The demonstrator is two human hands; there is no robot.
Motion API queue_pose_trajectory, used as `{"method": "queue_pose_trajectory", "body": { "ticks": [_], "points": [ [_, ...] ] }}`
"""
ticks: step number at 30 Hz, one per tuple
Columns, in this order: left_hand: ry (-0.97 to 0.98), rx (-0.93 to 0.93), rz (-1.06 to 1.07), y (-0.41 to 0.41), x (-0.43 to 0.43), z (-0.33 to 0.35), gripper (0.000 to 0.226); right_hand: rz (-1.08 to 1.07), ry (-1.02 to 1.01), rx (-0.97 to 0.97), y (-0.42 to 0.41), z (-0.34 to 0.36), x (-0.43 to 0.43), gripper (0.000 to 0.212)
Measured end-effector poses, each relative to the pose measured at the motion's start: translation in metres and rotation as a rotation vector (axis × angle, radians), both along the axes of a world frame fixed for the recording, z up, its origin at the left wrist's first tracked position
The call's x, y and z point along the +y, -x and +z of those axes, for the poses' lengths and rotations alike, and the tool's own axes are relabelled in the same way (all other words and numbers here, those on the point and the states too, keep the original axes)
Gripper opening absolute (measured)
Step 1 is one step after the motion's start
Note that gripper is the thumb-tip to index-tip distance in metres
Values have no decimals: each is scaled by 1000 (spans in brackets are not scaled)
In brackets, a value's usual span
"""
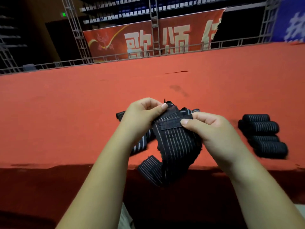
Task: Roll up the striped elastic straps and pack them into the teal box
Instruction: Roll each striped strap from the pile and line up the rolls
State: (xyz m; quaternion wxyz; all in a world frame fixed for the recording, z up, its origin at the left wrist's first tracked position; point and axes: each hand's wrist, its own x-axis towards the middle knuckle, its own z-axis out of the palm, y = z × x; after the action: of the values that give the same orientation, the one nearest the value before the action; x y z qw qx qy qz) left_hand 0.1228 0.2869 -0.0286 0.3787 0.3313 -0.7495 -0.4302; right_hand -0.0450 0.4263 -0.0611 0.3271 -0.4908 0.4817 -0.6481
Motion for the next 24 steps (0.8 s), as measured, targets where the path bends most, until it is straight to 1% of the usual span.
{"method": "queue_pose_trajectory", "body": {
  "ticks": [1,3,6,8,10,13,16,18,21,24],
  "points": [
    [-30,10,16,5,-1,-6,20,-6,-31,-29,4,-5,1,34],
    [-139,75,-21,14,-2,-14,19,-20,-84,-47,11,-10,2,34],
    [-306,159,-109,24,0,-22,18,-37,-127,-18,22,-21,0,38],
    [-366,187,-152,29,0,-29,20,-55,-136,-23,29,-30,-1,33],
    [-380,211,-159,32,-5,-38,21,-71,-167,-1,34,-36,-2,30],
    [-347,192,-139,37,-12,-51,18,-69,-210,64,41,-44,-2,20],
    [-332,147,-106,41,-13,-59,16,-125,-237,215,48,-50,0,19],
    [-323,106,-79,42,-11,-64,14,-152,-233,265,53,-54,3,21],
    [-334,49,-60,42,-6,-74,14,-122,-249,231,57,-59,5,23],
    [-315,-20,-47,43,0,-86,14,-93,-334,213,62,-70,4,22]
  ]
}}
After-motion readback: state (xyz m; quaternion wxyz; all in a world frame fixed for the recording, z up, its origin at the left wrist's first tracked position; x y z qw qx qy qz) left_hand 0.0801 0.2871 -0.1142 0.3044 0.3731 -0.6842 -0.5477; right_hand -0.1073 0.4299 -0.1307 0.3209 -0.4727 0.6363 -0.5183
